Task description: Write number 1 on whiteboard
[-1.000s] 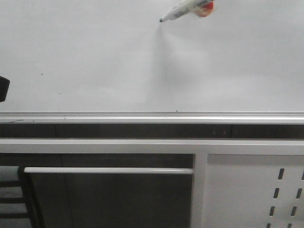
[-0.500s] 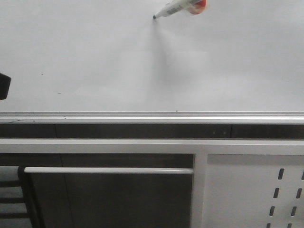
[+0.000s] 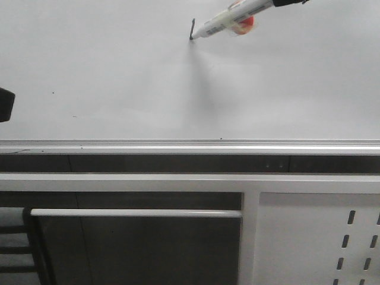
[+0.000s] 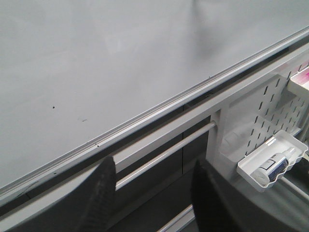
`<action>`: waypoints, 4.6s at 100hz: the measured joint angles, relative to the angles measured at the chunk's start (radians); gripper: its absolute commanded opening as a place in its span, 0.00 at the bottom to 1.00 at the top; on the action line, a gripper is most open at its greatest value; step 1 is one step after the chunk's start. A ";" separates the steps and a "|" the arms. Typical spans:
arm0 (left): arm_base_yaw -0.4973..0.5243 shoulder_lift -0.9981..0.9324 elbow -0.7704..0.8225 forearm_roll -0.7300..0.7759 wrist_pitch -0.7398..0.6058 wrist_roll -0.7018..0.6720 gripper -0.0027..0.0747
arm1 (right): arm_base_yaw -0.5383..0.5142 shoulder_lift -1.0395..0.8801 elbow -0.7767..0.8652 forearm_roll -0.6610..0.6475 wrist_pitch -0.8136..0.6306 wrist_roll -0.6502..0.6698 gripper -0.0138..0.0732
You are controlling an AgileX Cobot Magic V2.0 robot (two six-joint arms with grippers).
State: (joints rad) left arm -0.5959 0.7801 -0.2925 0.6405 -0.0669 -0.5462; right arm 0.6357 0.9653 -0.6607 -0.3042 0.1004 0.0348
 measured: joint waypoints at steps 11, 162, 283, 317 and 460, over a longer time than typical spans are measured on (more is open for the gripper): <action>0.000 0.000 0.000 -0.002 0.000 0.000 0.46 | 0.000 0.010 0.000 0.000 0.016 0.000 0.09; -0.027 0.000 0.000 0.030 -0.069 0.000 0.46 | 0.319 -0.043 0.008 0.159 0.231 0.000 0.09; -0.347 0.101 -0.058 0.588 0.150 0.000 0.46 | 0.337 0.035 -0.031 0.347 0.233 0.000 0.09; -0.347 0.194 -0.163 0.591 0.145 0.000 0.46 | 0.337 0.035 -0.033 0.353 0.231 0.000 0.09; -0.347 0.196 -0.167 0.643 0.093 0.002 0.01 | 0.337 0.039 -0.083 0.447 0.247 0.002 0.09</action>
State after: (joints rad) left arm -0.9431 0.9765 -0.4594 1.2837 0.0260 -0.5443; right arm 0.9723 1.0039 -0.7440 0.1431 0.3474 0.0365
